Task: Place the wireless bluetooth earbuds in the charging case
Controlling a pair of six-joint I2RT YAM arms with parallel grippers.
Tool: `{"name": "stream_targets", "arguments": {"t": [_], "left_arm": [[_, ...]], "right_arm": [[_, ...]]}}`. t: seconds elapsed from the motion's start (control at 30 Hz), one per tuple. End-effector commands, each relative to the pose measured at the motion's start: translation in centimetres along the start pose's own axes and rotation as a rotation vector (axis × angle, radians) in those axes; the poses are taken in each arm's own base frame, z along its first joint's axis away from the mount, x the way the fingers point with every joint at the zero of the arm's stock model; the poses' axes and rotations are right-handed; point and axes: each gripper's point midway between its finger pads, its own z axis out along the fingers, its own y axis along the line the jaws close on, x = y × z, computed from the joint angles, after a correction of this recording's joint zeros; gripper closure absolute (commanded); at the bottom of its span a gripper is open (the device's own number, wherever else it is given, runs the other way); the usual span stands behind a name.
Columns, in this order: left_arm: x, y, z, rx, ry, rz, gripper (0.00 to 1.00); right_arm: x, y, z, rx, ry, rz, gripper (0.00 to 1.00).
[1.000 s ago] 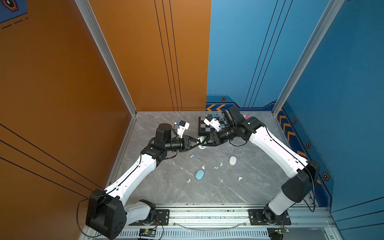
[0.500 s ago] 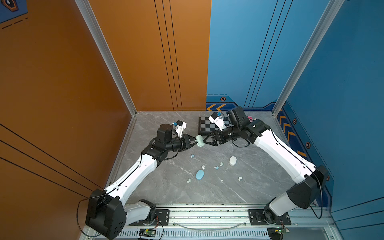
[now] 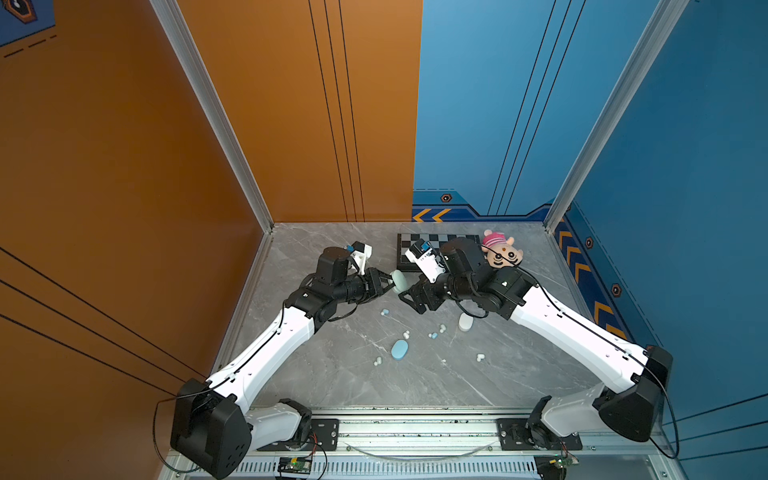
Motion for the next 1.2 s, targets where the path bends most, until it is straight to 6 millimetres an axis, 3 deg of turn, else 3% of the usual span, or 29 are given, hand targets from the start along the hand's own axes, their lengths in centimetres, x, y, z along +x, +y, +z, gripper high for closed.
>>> {"name": "stream_targets", "arguments": {"t": [0.0,0.5,0.9,1.17], "left_arm": [[-0.4,-1.4,-0.5,0.012,-0.015,0.027,1.0],[0.5,-0.9,-0.4,-0.004,0.02,0.016,1.0],[0.7,-1.0,-0.4,0.0,0.032,0.02,1.0],[0.7,-1.1,-0.3,-0.002,0.03,0.008,1.0]], "right_arm": [[-0.8,-1.2,1.0,0.075,-0.035,-0.019,0.13],[0.3,-2.2,3.6,0.124,0.013,-0.011,0.14],[-0.2,-4.9,1.9,0.209,-0.023,0.059,0.19],[-0.1,-4.7,0.9,0.151,-0.039,0.108,0.29]]}}
